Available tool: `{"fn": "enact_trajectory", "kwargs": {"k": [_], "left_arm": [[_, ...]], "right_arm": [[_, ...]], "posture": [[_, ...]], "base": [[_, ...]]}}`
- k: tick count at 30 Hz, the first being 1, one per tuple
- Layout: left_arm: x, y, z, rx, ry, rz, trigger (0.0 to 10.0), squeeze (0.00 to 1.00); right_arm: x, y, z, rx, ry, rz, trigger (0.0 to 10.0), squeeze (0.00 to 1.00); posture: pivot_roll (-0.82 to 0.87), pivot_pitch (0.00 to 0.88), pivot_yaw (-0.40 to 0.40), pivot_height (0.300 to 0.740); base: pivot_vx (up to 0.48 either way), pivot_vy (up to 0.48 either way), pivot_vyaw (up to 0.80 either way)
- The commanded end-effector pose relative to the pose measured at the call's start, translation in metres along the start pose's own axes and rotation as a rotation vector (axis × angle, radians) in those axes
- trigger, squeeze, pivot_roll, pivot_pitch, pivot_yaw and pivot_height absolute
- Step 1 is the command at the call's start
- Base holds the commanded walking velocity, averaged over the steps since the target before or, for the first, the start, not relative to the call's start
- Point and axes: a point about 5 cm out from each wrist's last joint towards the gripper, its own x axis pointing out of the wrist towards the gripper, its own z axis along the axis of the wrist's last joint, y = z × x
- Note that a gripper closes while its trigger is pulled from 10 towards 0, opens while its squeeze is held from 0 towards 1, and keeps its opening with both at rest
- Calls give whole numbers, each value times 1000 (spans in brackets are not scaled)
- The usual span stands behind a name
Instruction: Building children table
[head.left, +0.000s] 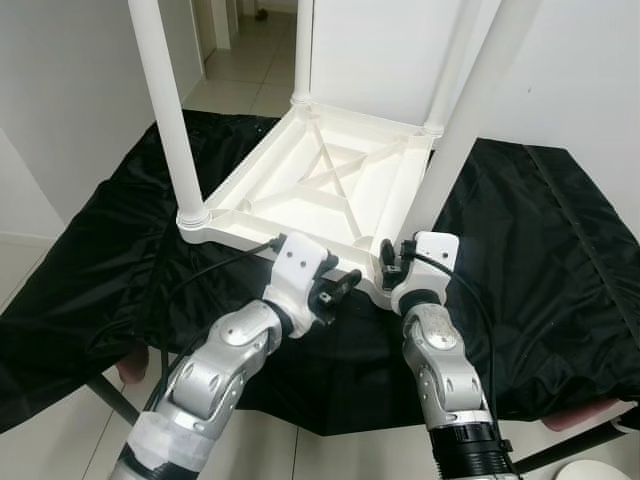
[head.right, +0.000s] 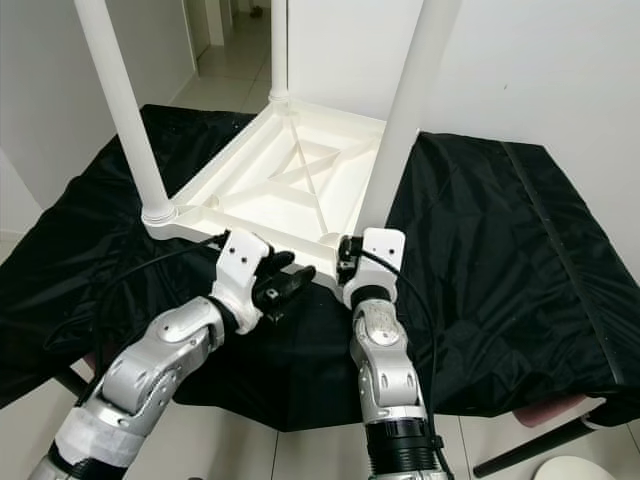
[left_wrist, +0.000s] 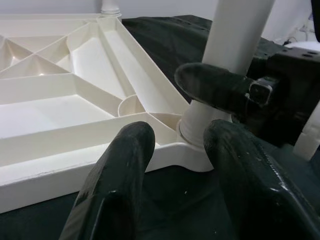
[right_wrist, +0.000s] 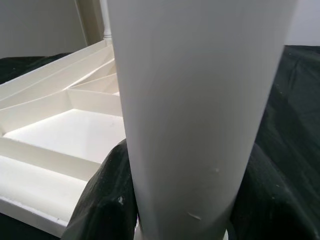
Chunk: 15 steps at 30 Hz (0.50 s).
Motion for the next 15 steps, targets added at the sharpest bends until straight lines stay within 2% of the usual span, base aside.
{"fn": "enact_trajectory", "kwargs": {"k": [1,3,6,11,12,13,15], "left_arm": [[-5,-12,4,-11,-12,-192,10000,0],[-7,-13,6,-16,-19,-205,10000,0],[-15,-15,8,26,-45,-248,10000,0],[-18,-17,10,31,-66,-258,10000,0],[-18,-17,10,39,-69,-254,10000,0],[-17,-18,10,45,-70,-251,10000,0],[-17,-17,10,47,-74,-247,10000,0]], "right_arm": [[-13,11,-16,65,90,-22,10000,0],[-15,13,-16,62,99,-18,10000,0],[-20,11,-19,55,116,-24,10000,0],[-24,7,-17,51,113,-8,10000,0],[-25,4,-16,47,108,20,10000,655],[-25,2,-15,43,105,40,10000,1000],[-27,-1,-13,45,98,62,10000,1000]], "posture": [[30,39,-18,740],[30,39,-18,740],[20,50,-13,740],[13,54,-21,740],[8,55,-23,740],[8,55,-23,740],[7,56,-26,740]], "base": [[0,0,0],[0,0,0],[0,0,0],[0,0,0],[0,0,0],[0,0,0],[0,0,0]]}}
